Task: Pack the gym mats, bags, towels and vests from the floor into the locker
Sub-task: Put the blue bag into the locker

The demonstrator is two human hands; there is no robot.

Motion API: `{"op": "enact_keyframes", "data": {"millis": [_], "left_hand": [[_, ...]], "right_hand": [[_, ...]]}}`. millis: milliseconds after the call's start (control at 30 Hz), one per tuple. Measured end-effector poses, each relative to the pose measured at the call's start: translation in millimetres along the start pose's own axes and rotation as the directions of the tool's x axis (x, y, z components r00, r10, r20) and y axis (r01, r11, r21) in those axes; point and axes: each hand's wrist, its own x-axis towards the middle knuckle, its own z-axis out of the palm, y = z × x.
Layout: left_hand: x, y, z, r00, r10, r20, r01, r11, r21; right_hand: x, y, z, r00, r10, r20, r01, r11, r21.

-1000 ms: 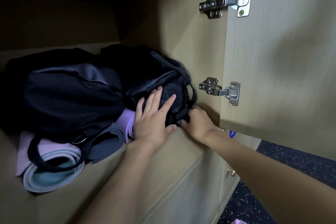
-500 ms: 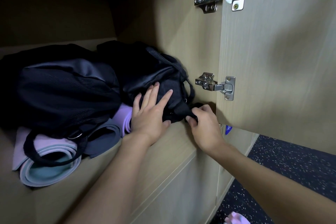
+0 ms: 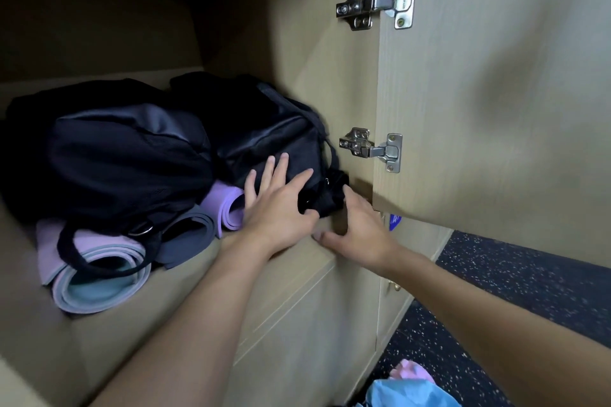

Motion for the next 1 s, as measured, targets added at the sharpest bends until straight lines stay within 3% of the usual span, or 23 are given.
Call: {"op": "enact_keyframes", "data": {"millis": [100,300,567,733,900,1000], "left_hand": [[-15,10,-5,0.999,0.019,0.033,-0.019,1.0,-0.002],[-58,39,-11,0.983,0.101,0.153,-0.088,0.992,-0.091],[-155,117,9,0.904,0.323,0.281,-0.287,0.944,-0.161],[-238,193,87,0.789,0.402,0.465,-0.215,0.889,-0.404],[-315,252,174,0.64,0.449,0.624,-0.181,0.876,-0.446],[-344,278,214,0.594,0.461,0.659,-0.225,0.882,-0.414]], "right_hand": [[-23,-5,-8,1.0,0.003,-0.02,-0.002,0.997,0.074],[-87,0,-36,0.993,0.078,0.086,-0.09,0.986,0.142],[-247,65,-91,0.931,0.349,0.107,-0.353,0.935,0.021],[-371,142,-114,0.782,0.618,0.078,-0.607,0.784,-0.129],[-485,206,-126,0.613,0.79,0.017,-0.779,0.608,-0.152],[-543,229,-127,0.519,0.854,-0.034,-0.841,0.503,-0.199]]}}
